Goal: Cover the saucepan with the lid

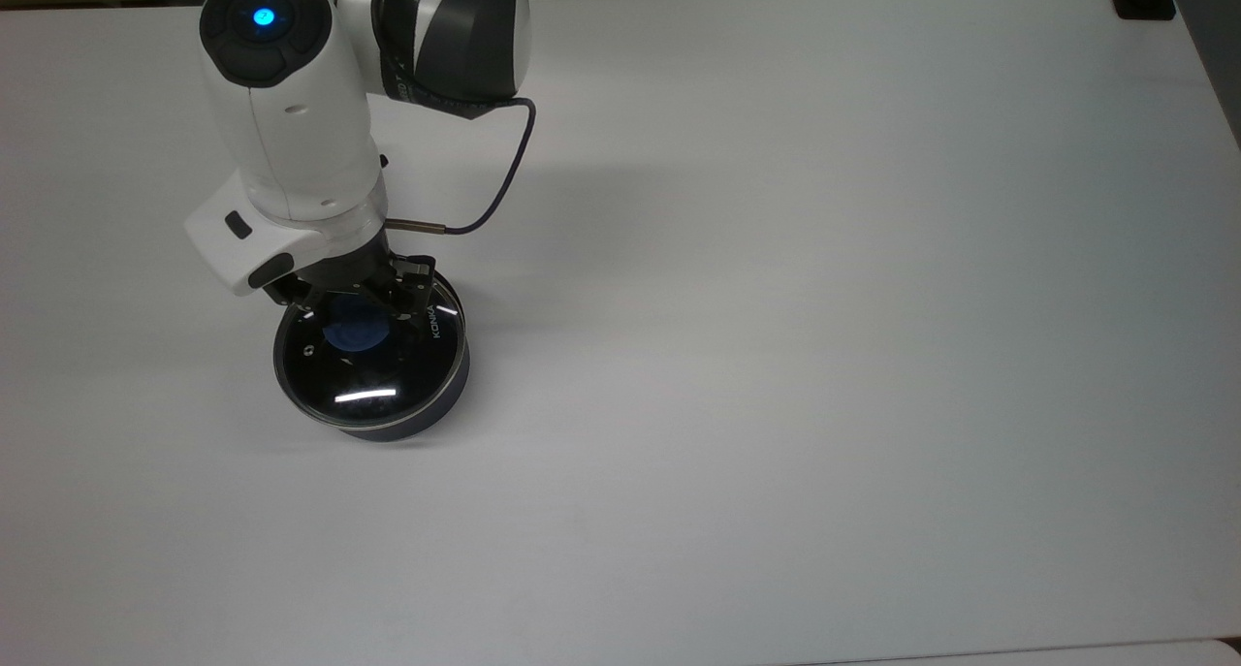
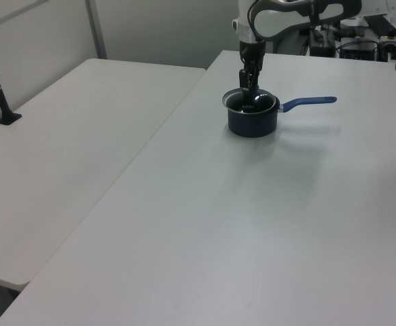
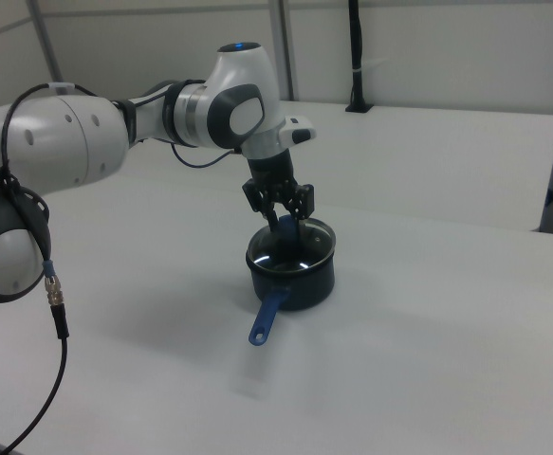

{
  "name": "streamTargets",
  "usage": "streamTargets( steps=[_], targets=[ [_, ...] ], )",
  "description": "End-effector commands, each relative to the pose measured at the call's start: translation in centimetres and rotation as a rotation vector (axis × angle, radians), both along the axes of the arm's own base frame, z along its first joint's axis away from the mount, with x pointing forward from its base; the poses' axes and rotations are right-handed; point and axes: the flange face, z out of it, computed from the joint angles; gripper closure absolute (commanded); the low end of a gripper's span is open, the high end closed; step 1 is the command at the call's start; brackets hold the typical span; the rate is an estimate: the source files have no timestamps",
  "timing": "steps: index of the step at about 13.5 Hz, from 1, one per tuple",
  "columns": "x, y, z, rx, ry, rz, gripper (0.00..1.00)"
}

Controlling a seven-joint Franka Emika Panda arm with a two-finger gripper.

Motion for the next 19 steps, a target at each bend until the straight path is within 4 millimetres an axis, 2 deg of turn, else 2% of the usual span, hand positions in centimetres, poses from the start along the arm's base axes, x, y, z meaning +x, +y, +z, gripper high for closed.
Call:
streamTargets(
  steps=[1, 8, 12, 13, 14, 15, 19],
  targets=[
    [-1.4, -0.4, 0.2, 0.012, 0.021, 0.037, 0.55],
    [-2.5, 0.1, 0.3, 0.020, 0.060, 0.053, 0.55],
    [-2.2, 0.3, -0.1, 0.019, 0.057, 0.054, 0.55],
    [-2.2, 0.3, -0.4, 0.019, 0.059, 0.050, 0.48],
    [-2.1, 0.6, -0.6, 0.018, 0.060, 0.046, 0.16],
    [-2.1, 0.5, -0.6, 0.013, 0.059, 0.031, 0.00],
    [-2.3, 0.6, 0.4, 0.011, 0.055, 0.030, 0.00]
  ],
)
